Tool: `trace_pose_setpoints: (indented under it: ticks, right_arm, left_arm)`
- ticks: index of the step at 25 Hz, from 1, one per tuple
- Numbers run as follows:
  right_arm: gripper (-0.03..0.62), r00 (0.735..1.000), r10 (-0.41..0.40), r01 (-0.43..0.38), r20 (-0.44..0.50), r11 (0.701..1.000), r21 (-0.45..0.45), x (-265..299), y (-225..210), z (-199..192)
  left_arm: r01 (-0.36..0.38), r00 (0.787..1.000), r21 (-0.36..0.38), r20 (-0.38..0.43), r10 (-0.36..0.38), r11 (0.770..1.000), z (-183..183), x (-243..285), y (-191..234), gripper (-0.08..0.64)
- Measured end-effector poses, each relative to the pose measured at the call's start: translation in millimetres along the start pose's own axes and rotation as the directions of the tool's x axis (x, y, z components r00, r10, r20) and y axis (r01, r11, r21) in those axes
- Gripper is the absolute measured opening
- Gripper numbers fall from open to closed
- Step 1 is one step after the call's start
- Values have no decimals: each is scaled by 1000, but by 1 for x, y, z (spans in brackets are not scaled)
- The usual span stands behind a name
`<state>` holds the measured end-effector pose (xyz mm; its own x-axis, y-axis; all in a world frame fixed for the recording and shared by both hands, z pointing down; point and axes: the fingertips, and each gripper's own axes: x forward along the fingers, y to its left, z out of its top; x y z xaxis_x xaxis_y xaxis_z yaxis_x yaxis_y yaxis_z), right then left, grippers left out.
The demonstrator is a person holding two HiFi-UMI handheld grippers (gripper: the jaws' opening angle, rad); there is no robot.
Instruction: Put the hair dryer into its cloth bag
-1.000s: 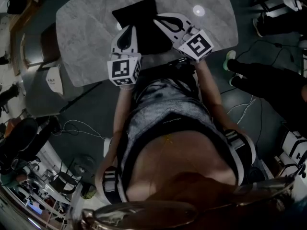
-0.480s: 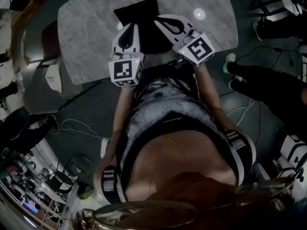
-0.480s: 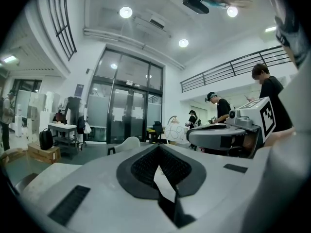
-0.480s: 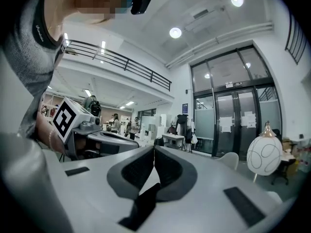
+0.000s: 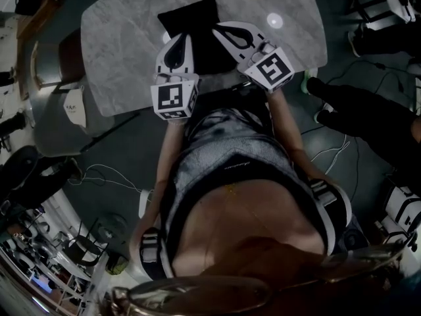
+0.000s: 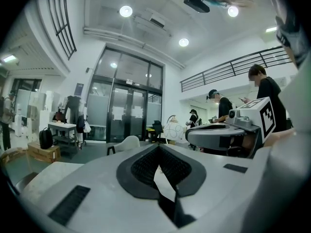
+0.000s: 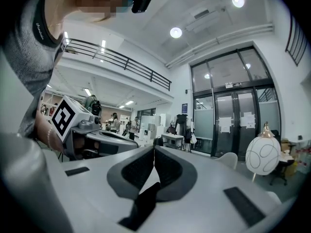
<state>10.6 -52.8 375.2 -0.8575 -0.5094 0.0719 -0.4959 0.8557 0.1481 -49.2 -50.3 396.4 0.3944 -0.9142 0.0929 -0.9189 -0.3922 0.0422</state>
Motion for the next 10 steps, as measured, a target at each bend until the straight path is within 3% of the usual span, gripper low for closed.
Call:
trace_pose_setpoints:
  ticks: [10]
  right_arm:
    - [63,1000,1,-1,-9,1000,13,-3,3,0]
  left_arm:
    - [-1,1000,-15,-1,1,1000,1,-2,-3,8]
